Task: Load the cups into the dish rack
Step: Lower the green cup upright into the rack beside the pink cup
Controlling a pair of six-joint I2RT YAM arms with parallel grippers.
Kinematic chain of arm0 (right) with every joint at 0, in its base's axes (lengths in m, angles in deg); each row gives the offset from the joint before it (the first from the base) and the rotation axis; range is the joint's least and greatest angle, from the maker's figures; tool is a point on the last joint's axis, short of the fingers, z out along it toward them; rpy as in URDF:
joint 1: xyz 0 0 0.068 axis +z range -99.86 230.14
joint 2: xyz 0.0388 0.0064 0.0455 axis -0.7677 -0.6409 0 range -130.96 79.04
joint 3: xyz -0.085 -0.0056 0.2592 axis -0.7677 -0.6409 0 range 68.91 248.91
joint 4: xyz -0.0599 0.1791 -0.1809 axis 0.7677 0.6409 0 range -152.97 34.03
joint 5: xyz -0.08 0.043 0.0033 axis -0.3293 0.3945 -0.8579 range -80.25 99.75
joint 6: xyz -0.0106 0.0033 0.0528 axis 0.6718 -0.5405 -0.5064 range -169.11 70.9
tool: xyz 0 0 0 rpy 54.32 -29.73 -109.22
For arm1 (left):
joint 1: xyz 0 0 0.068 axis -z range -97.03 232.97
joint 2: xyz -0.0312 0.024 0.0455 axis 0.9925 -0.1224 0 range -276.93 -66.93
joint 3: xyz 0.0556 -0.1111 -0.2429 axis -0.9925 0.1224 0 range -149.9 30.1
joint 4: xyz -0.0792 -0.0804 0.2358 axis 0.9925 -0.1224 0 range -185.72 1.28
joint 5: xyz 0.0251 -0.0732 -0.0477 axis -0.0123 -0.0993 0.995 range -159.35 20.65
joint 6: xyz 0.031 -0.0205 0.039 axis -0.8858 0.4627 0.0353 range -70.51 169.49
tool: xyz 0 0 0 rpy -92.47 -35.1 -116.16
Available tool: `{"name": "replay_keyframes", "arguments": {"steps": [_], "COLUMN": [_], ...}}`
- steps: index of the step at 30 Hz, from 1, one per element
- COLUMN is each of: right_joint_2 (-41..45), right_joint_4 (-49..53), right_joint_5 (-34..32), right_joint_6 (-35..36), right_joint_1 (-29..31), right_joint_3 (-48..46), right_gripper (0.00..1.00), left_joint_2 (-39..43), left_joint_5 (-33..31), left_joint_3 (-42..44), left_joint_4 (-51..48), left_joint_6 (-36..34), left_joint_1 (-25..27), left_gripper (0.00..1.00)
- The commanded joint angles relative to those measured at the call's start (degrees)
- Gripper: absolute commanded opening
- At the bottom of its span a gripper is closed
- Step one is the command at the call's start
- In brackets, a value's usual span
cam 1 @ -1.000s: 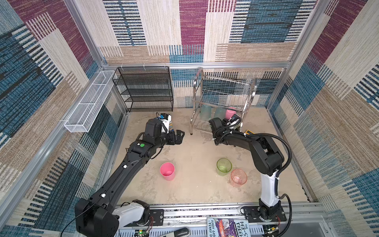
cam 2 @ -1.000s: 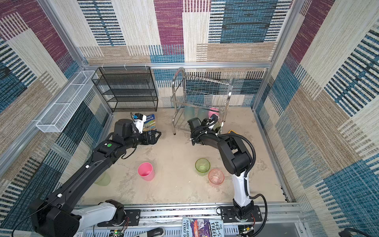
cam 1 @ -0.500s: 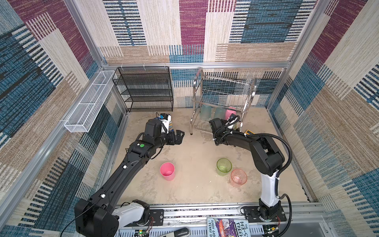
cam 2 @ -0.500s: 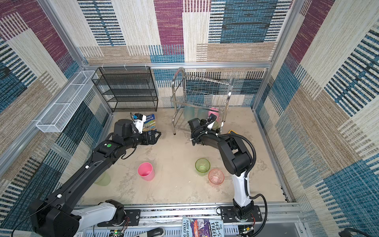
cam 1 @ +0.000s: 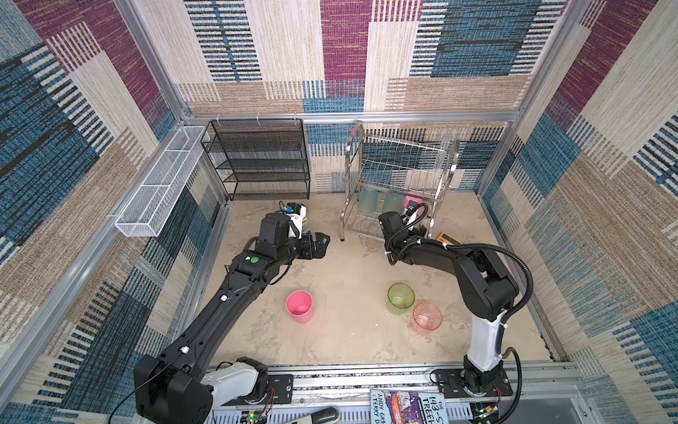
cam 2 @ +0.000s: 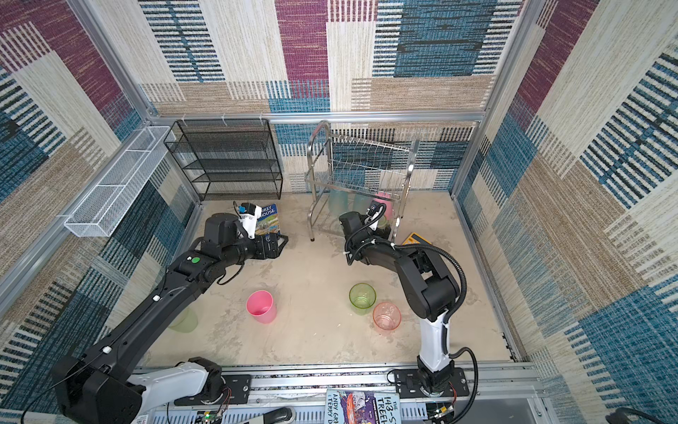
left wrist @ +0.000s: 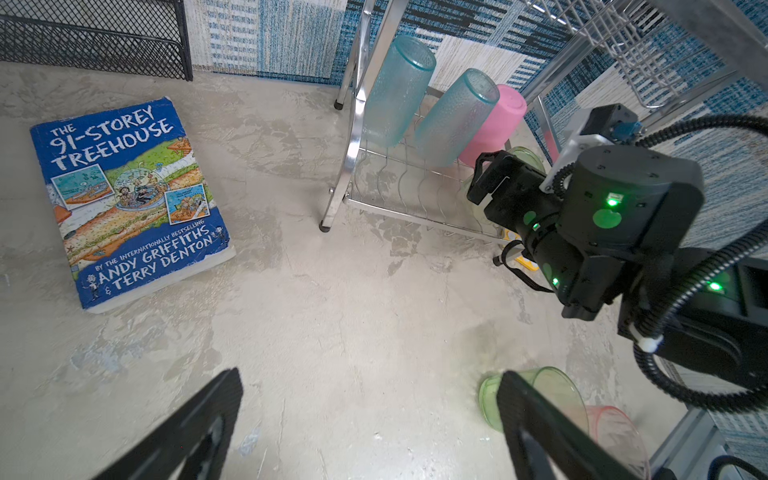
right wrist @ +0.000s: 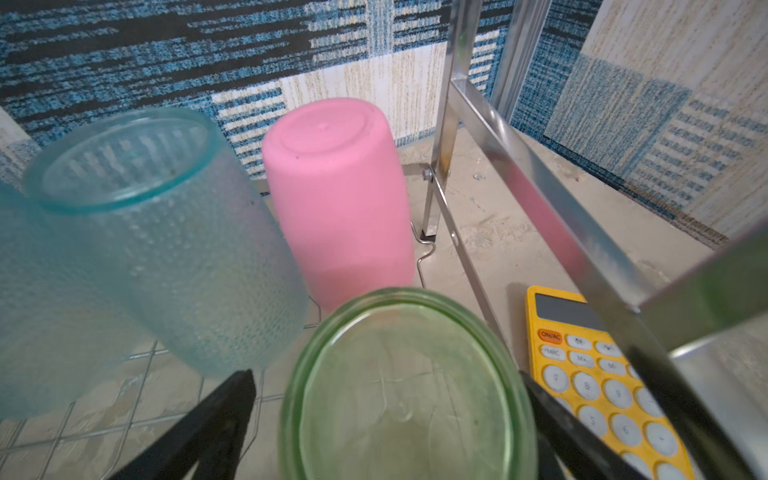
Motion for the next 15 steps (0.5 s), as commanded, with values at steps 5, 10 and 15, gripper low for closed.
{"name": "replay_keyframes", "arguments": {"steps": [5, 10, 15], "right_joint_2": [2.4, 4.4, 6.1], "right_joint_4": [-6.6, -8.4, -8.1], "right_joint_5": [1.4, 1.6, 0.8], "right_joint_6": [8.1, 10.3, 10.6], "right_joint_1": [1.7, 3.1, 4.0], "right_joint_3": [-0.9, -2.7, -4.7], "right_gripper": [0.97, 0.97, 0.97], "left_joint_2": [-0.9, -1.5, -2.2], "left_joint_5": [-1.6, -2.5, -3.3], "left_joint_3": [-0.8, -1.2, -1.3], "left_joint_4": [0.0, -0.8, -1.4], "left_joint_6": [-1.6, -1.7, -1.7], "left_joint_1": [-0.1, -0.1, -0.2], "left_gripper": [0.99, 0.99, 0.99]}}
